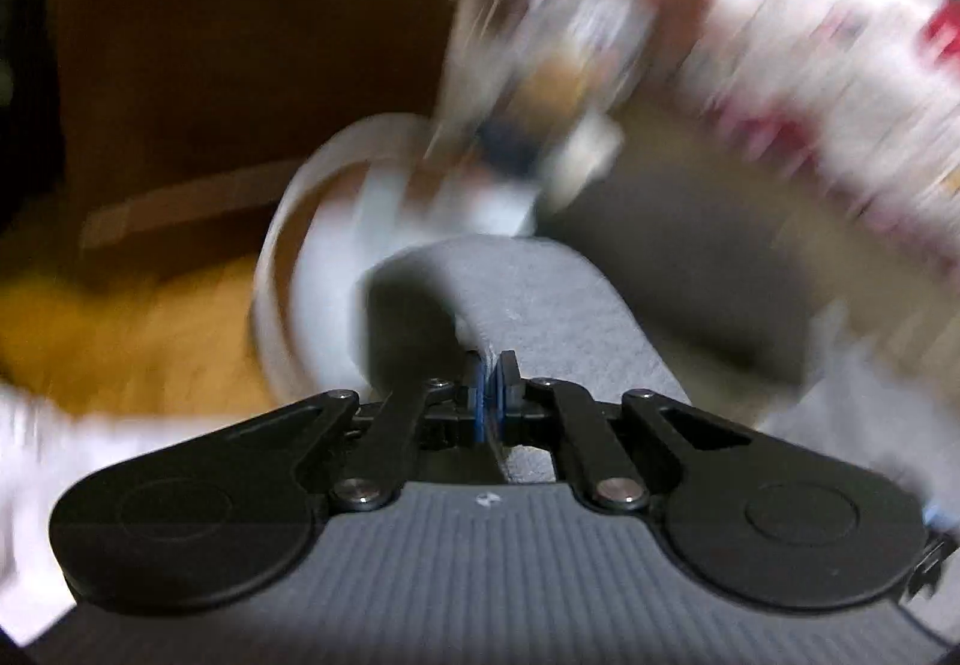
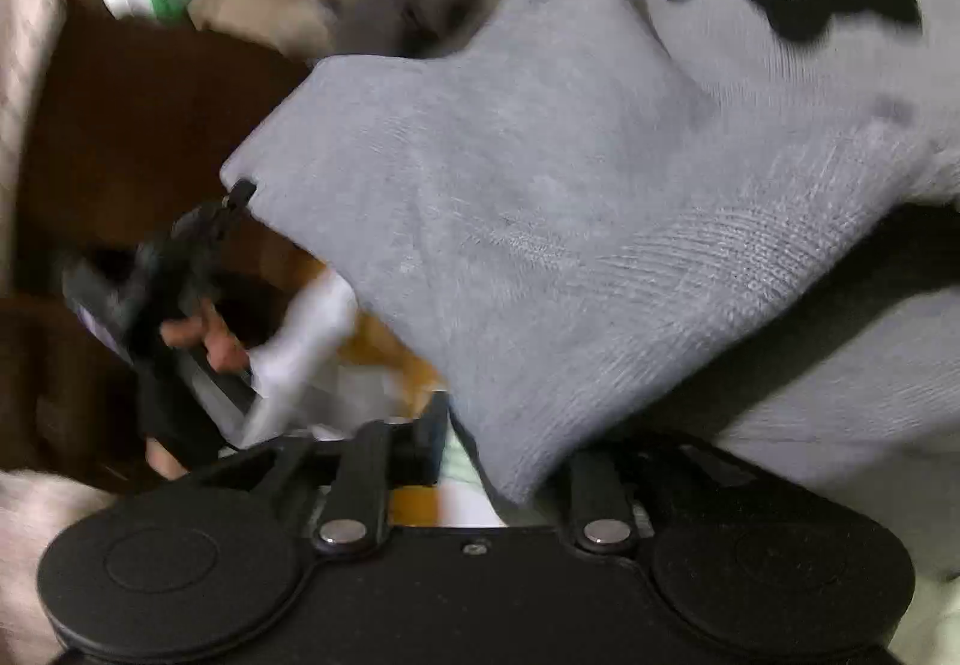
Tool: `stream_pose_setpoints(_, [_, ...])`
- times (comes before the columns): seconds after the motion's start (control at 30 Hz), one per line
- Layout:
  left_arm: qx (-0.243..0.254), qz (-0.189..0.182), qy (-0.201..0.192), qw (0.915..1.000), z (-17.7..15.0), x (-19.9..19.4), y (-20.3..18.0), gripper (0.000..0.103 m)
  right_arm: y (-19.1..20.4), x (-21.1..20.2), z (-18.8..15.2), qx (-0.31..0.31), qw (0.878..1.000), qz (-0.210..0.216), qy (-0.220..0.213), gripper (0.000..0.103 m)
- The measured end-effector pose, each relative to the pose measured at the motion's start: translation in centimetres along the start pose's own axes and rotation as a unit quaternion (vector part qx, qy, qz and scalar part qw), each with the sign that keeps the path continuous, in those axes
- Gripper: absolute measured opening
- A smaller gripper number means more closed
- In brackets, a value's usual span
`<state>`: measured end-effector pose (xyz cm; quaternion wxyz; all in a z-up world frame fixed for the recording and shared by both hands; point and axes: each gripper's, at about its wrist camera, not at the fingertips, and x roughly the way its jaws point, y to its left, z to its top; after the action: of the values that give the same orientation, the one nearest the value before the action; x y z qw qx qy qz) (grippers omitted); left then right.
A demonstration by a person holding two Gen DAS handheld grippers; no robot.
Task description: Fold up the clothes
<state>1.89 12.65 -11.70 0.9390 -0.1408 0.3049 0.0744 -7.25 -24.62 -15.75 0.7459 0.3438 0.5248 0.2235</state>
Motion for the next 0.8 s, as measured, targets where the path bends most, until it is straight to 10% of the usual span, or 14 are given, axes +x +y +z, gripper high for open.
stream_pose_setpoints(0.17, [0.085,-0.002,0.032,0.9959,-2.0,-1.0,-3.6,0.023,-1.9,-6.1,0.7,-0.003,1.000,-0.024,-0.019,0.051])
stream_pose_setpoints(0.3, [0.156,-0.135,0.052,0.9771,-1.7,-4.8,-8.7,0.041,-5.1,-13.6,1.8,-0.005,0.992,-0.120,-0.037,0.057])
stream_pose_setpoints(0.4, [0.172,-0.276,0.130,0.9368,-2.6,-5.8,-12.7,0.046,-9.2,-18.9,2.0,0.038,0.976,-0.210,-0.039,0.057])
stream_pose_setpoints(0.5, [0.193,-0.384,0.227,0.8738,-5.7,-5.0,-16.9,0.054,-13.7,-23.1,1.4,0.105,0.968,-0.224,-0.038,0.057])
stream_pose_setpoints(0.67, [0.272,-0.398,0.273,0.8322,-10.0,-6.1,-21.4,0.054,-18.9,-25.8,-0.4,0.188,0.947,-0.251,-0.065,0.059])
stream_pose_setpoints(0.8, [0.333,-0.398,0.285,0.8060,-10.6,-7.8,-22.3,0.062,-18.8,-23.9,-1.3,0.195,0.960,-0.198,-0.032,0.059])
